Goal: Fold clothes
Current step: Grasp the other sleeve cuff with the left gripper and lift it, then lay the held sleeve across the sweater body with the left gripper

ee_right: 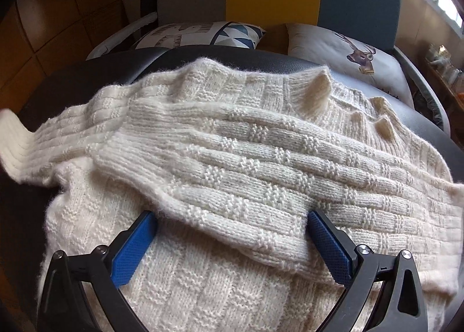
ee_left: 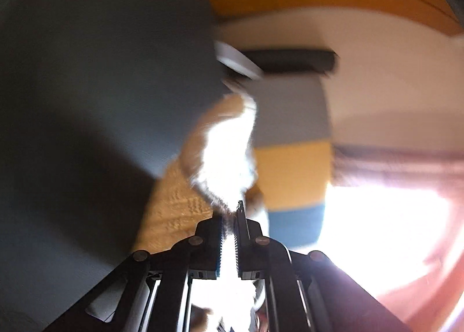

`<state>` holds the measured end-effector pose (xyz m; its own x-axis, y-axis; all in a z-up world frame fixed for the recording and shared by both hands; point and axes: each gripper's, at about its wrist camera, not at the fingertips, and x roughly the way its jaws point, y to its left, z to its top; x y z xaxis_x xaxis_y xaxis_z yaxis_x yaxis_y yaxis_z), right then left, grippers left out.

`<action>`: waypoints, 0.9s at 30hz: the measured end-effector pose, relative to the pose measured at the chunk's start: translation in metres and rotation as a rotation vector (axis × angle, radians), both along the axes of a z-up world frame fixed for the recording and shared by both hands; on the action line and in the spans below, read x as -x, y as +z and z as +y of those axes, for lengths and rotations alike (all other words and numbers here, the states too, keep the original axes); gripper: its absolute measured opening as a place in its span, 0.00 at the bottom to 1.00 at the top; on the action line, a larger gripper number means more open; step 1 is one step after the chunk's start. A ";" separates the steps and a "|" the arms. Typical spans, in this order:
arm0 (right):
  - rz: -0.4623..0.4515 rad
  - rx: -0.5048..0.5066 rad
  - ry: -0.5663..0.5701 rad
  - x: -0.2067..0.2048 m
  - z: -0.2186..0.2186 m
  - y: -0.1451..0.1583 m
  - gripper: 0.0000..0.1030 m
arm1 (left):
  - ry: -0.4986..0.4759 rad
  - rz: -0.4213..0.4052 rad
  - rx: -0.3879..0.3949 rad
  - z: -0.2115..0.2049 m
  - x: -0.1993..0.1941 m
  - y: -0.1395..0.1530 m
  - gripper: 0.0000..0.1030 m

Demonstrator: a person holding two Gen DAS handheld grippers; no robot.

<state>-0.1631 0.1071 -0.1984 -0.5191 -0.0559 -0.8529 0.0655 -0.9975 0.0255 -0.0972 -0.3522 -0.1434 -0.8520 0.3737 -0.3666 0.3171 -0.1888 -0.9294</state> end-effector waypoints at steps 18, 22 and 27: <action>0.151 0.251 -0.110 -0.050 0.091 0.047 0.98 | -0.693 -0.009 0.170 0.330 0.143 0.015 0.05; 0.164 0.400 -0.160 -0.059 0.127 0.044 0.98 | -0.790 -0.092 0.270 0.386 0.159 -0.015 0.05; 0.162 0.628 -0.212 -0.055 0.152 0.039 0.98 | -0.848 -0.153 0.244 0.401 0.096 -0.062 0.17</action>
